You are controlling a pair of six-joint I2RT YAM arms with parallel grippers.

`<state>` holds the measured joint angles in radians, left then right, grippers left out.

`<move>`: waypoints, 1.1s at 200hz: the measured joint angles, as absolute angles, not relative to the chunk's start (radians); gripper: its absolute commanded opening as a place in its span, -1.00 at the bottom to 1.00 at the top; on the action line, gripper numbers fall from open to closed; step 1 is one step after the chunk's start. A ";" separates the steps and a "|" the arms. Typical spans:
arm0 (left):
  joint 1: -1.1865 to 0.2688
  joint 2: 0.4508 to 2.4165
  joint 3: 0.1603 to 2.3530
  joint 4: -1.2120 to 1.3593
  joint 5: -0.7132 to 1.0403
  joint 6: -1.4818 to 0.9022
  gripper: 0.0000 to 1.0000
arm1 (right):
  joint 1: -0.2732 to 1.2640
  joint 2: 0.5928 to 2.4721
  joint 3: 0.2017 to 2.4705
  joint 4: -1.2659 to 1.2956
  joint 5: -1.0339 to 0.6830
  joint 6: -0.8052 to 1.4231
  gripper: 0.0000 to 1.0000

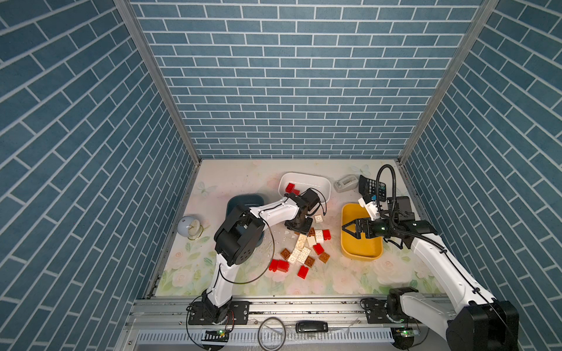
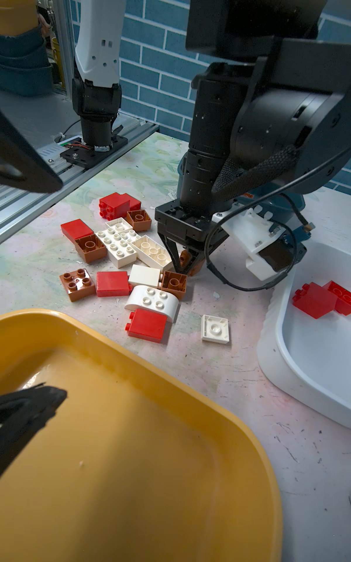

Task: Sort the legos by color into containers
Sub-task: 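Carry the brown brick over the teal bin and open the left gripper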

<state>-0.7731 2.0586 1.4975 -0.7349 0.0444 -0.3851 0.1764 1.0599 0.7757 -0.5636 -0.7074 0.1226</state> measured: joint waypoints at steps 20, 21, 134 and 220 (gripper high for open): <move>-0.773 2.063 1.497 -0.735 0.044 -0.385 -0.18 | 0.176 1.060 0.776 -0.564 -0.707 0.123 0.97; -0.773 2.064 1.497 -0.735 0.045 -0.384 -0.18 | 0.176 1.060 0.776 -0.564 -0.707 0.123 0.98; -0.727 2.008 1.542 -0.842 0.038 -0.330 -0.62 | 0.176 1.060 0.764 -0.559 -0.713 0.123 0.97; -0.423 1.744 1.583 -1.008 -0.017 -0.163 -0.60 | 0.202 1.083 0.764 -0.427 -0.797 0.210 0.97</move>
<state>-0.4232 1.7439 1.5833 -1.0080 -0.0166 -0.1631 0.2024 1.0828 0.7635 -0.4267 -0.7975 0.2096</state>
